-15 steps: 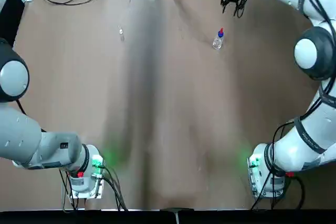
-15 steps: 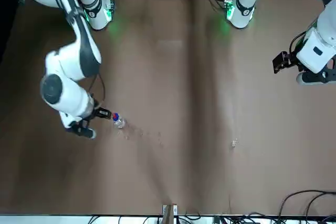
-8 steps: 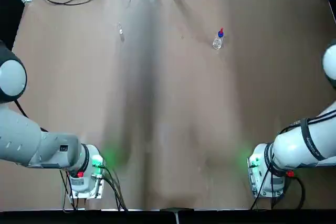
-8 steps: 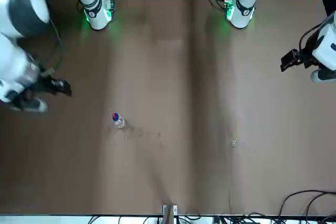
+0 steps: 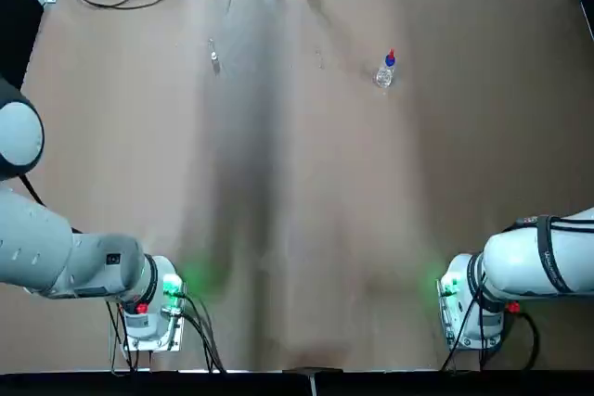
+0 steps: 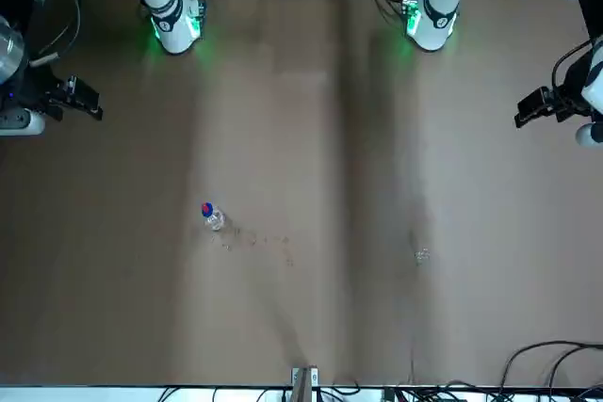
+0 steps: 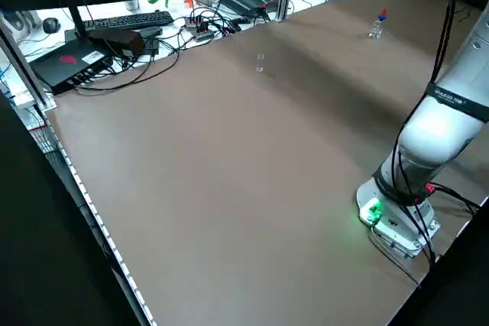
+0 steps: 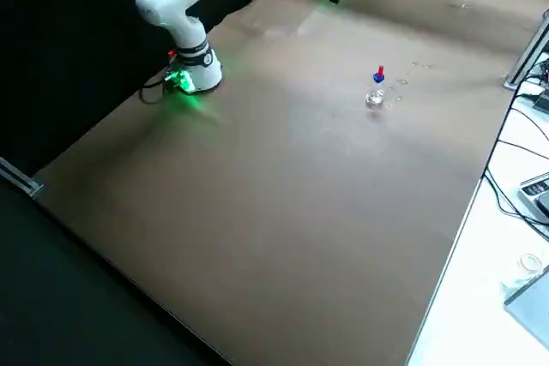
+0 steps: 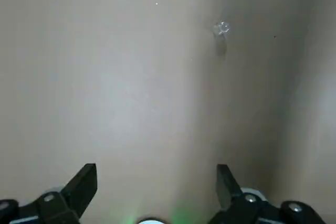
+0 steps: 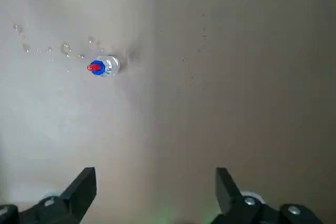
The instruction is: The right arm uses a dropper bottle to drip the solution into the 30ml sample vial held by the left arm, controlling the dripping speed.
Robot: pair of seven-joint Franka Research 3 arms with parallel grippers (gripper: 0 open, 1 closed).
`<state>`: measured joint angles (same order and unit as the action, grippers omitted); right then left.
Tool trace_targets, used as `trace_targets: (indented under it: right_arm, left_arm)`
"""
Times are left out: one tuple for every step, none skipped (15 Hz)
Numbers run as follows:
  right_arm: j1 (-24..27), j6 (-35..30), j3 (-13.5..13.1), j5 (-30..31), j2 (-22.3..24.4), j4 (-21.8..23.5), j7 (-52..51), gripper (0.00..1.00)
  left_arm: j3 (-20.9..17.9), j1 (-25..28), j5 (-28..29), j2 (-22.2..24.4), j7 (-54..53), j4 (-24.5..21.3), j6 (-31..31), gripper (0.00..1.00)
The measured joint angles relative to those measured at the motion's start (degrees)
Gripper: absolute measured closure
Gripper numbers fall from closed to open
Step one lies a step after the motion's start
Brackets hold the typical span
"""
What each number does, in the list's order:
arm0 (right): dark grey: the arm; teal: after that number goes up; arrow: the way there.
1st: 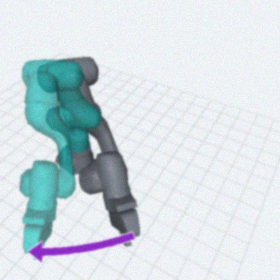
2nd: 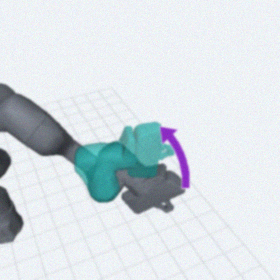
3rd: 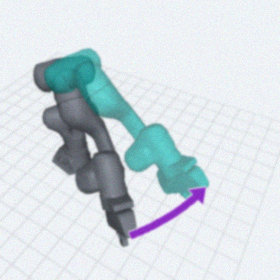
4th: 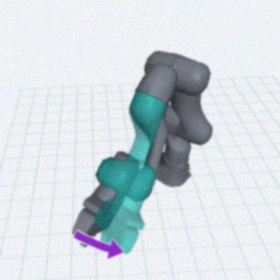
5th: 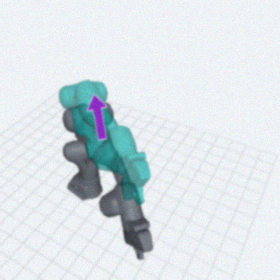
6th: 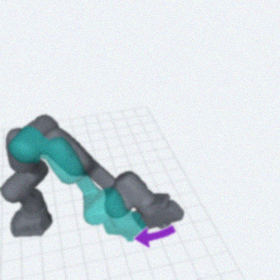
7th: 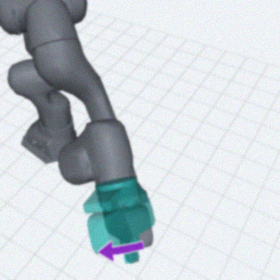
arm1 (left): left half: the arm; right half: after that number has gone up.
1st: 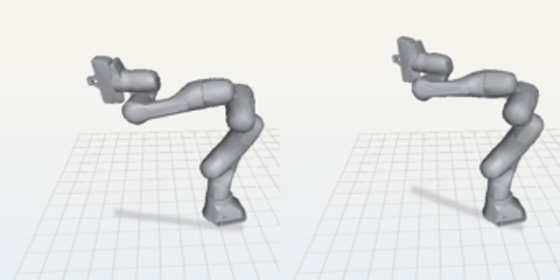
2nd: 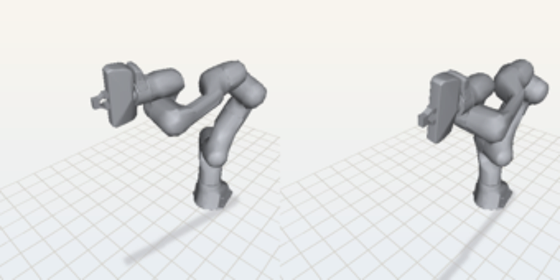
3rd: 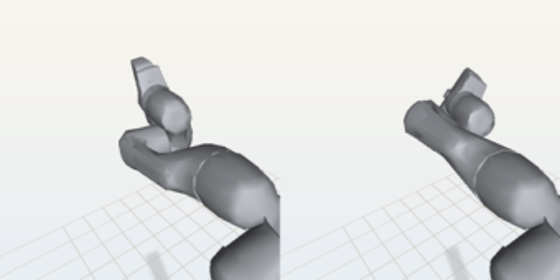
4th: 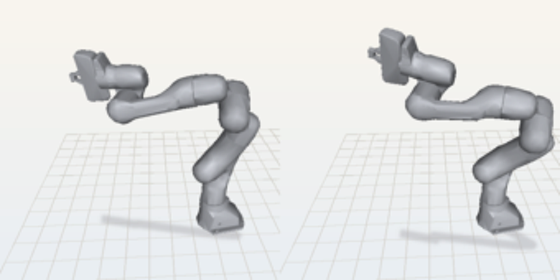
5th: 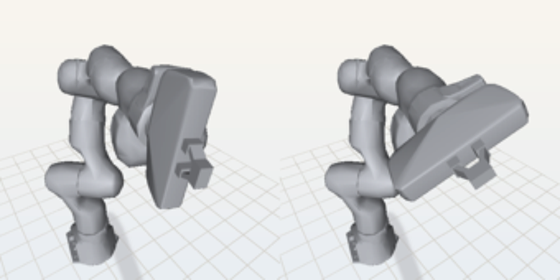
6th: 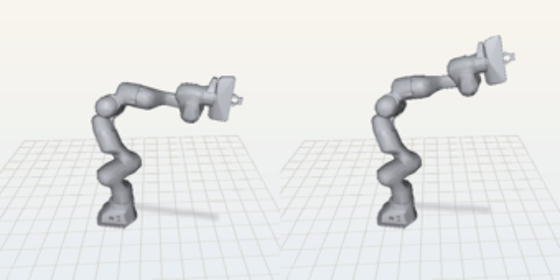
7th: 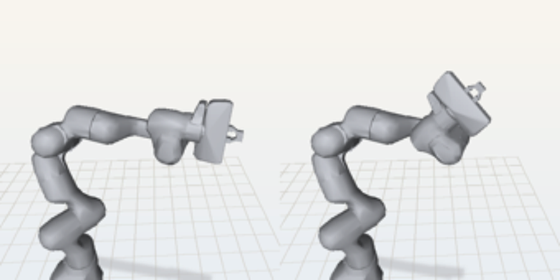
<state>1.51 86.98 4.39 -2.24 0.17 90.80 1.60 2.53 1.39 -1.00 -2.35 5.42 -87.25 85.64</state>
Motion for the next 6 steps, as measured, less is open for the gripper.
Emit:
trace_targets:
  right_arm:
    - [0.43,0.38,0.00,-0.03,0.07,0.70,-1.07,0.00]
    - [0.82,1.01,-0.01,-0.06,0.18,1.34,-1.76,0.00]
    - [1.10,1.68,-0.01,-0.07,0.42,1.96,-2.20,0.00]
    - [1.24,2.04,-0.01,-0.07,0.70,2.37,-2.32,0.00]
    - [1.28,2.20,0.00,-0.07,1.05,2.66,-2.36,0.00]
    - [1.29,2.23,0.01,-0.07,1.37,2.87,-2.37,0.00]
  left_arm:
    - [0.01,-0.05,0.00,0.00,-0.28,0.00,0.00,0.00]
    - [0.06,-0.22,0.00,0.00,-0.43,-0.01,0.00,0.00]
    - [0.10,-0.57,0.00,0.00,-0.48,-0.05,0.00,0.00]
    - [0.15,-0.97,0.00,0.00,-0.48,-0.13,0.00,0.00]
    - [0.17,-1.35,0.00,-0.01,-0.48,-0.22,0.00,0.00]
    - [0.20,-1.57,0.00,-0.03,-0.48,-0.29,0.00,0.00]
